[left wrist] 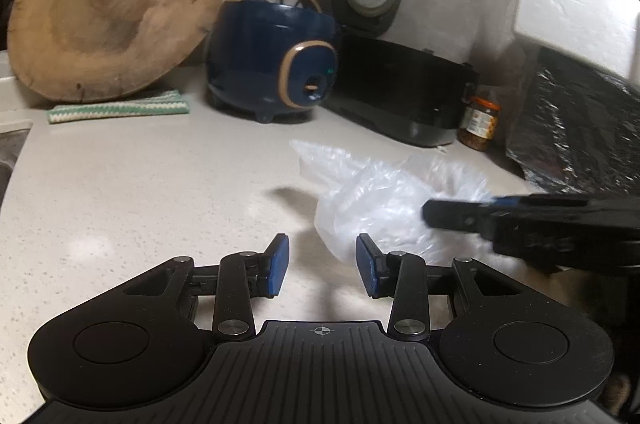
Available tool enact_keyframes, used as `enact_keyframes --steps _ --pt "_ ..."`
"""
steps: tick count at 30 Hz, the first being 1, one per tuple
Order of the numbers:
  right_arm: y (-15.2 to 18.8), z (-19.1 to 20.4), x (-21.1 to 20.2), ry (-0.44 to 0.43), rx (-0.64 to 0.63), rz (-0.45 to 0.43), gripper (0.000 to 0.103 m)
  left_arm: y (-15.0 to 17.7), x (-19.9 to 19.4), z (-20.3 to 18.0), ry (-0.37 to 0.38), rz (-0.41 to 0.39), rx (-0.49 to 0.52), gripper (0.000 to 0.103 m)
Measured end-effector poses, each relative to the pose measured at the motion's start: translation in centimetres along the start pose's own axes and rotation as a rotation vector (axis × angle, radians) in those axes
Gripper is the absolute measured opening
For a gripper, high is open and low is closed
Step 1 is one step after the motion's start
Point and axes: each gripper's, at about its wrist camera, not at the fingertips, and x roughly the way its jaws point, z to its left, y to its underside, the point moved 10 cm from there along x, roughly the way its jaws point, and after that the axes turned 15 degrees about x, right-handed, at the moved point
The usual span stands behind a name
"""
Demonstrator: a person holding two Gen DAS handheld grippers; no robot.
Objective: Collect trash
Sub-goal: 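Close the right gripper on the plastic bag and sponge and lift them, then carry the bag and sponge down over the bin with the right gripper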
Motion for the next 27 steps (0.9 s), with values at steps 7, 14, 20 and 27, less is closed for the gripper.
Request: enact_keyframes --steps 7,14,20,27 --pt "0.9 -2.5 -7.6 0.004 0.024 -0.101 0.025 0.3 -0.7 -6.9 0.162 -0.021 0.041 0.041" --pt "4.7 -9.1 -13.4 0.131 0.116 -0.107 0.025 4.0 -0.1 -15.9 0.405 0.021 0.068 0.041" --pt "11.9 -15.7 -12.1 0.273 0.225 0.069 0.025 11.9 3.4 -19.6 0.519 0.214 0.030 0.041" --pt "21.0 -22.1 -4.9 0.336 0.458 0.373 0.025 19.0 7.3 -18.0 0.435 0.400 -0.045 0.041"
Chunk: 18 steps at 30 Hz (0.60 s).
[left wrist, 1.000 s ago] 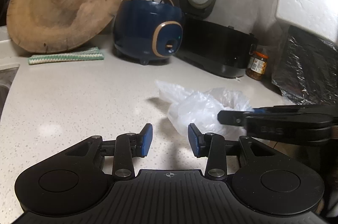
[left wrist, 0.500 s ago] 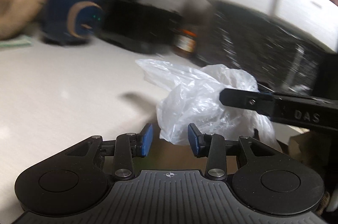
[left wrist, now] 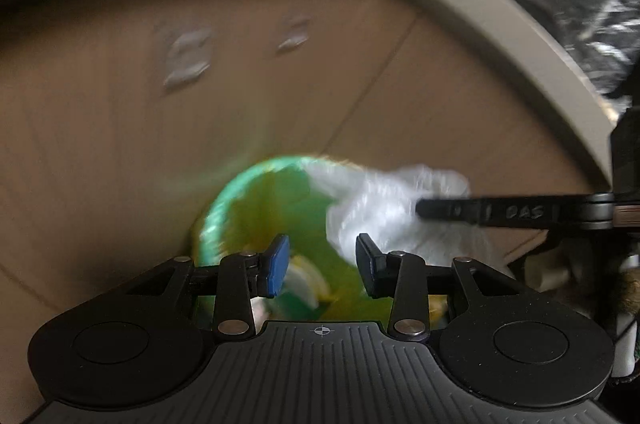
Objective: Collect trash
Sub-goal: 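Carry the bag and sponge down over the bin with the right gripper, then open the right gripper to drop the bag and sponge into the bin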
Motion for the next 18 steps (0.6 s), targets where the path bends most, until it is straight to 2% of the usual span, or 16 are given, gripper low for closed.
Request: enact_keyframes --steps 5,7,10,14,18 --pt "3.0 -2.7 7.7 0.031 0.099 0.263 0.029 2.3 1.6 1.9 -0.033 0.054 -0.023 0.041" --pt "3.6 -3.6 9.5 0.030 0.145 0.317 0.036 3.0 2.8 2.0 -0.020 0.083 -0.025 0.041" --pt "2.7 -4.9 11.5 0.088 0.149 0.292 0.048 3.6 4.5 1.9 0.035 0.113 -0.046 0.041" --pt "1.2 -6.5 14.8 0.192 0.122 0.296 0.048 4.9 6.6 1.9 0.049 0.165 -0.011 0.041" --pt "1.5 -8.4 20.8 0.310 0.085 0.345 0.048 6.2 8.6 1.8 0.086 0.230 -0.008 0.040"
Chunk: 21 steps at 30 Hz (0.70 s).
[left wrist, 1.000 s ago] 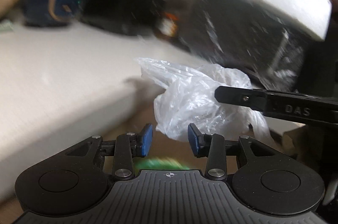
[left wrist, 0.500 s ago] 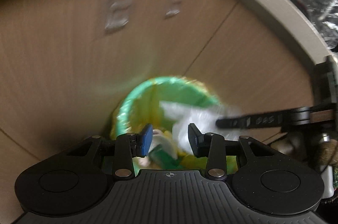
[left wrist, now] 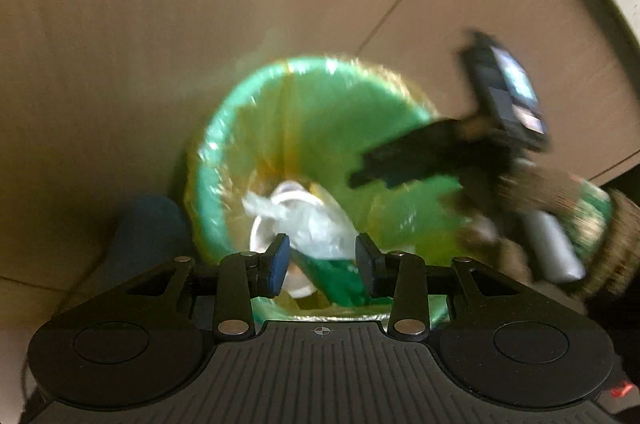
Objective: Collect trash
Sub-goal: 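Open the right gripper to drop the bag and sponge into the bin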
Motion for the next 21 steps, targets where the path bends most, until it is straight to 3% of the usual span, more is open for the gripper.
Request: enact_keyframes --steps 5,10,11,12,13,17,21 --pt "-2.5 0.2 8.0 0.115 0.041 0.038 0.048 1.1 1.7 0.6 0.013 0.059 0.002 0.040" --pt "-3.0 -0.9 13.7 0.205 0.052 0.098 0.048 1.0 2.1 0.5 0.038 0.068 -0.001 0.040" --pt "-2.9 -1.4 14.3 0.215 0.060 0.111 0.046 1.0 2.2 0.7 0.037 0.070 -0.006 0.040" --pt "-2.7 -1.9 14.6 0.222 0.067 0.122 0.036 1.0 2.3 0.9 0.033 0.072 -0.013 0.040" --pt "-2.6 -2.3 14.7 0.228 0.069 0.132 0.018 1.0 2.3 1.0 0.028 0.074 -0.021 0.040" --pt "-3.0 -2.8 11.0 0.188 0.072 0.059 0.013 1.2 1.9 1.6 0.012 0.071 -0.056 0.040" --pt "-2.4 -1.6 3.7 0.017 0.083 -0.010 0.013 1.4 1.6 1.9 0.007 0.068 -0.079 0.040"
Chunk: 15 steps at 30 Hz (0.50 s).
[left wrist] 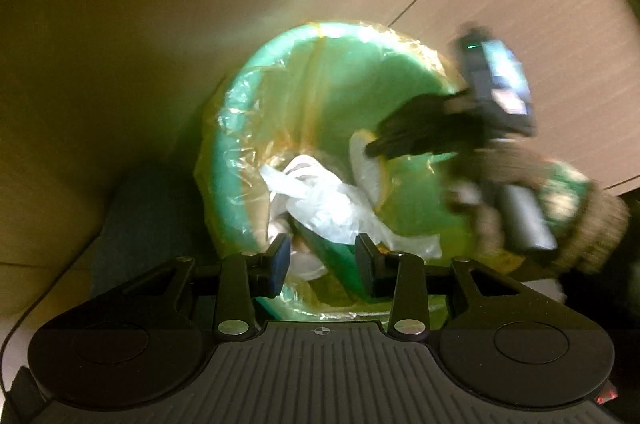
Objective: Collect trash
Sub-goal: 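Open the right gripper to drop the bag and sponge into the bin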
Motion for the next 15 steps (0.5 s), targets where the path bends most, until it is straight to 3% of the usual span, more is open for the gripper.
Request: enact_keyframes --steps 5,10,12,15 --pt "2.9 1.7 -8.3 -0.227 0.020 -0.014 0.013 0.0 -0.3 0.7 -0.015 -0.005 -0.021 0.040" --pt "5.3 3.5 -9.3 -0.425 0.154 0.127 0.013 0.0 -0.3 0.4 -0.016 -0.009 -0.020 0.040" --pt "5.6 3.8 -7.4 -0.425 0.192 0.164 0.013 0.1 -0.3 0.3 -0.015 -0.009 -0.017 0.040" --pt "6.1 3.3 -4.0 -0.314 0.177 0.177 0.013 0.0 -0.2 0.3 -0.023 -0.006 -0.016 0.040"
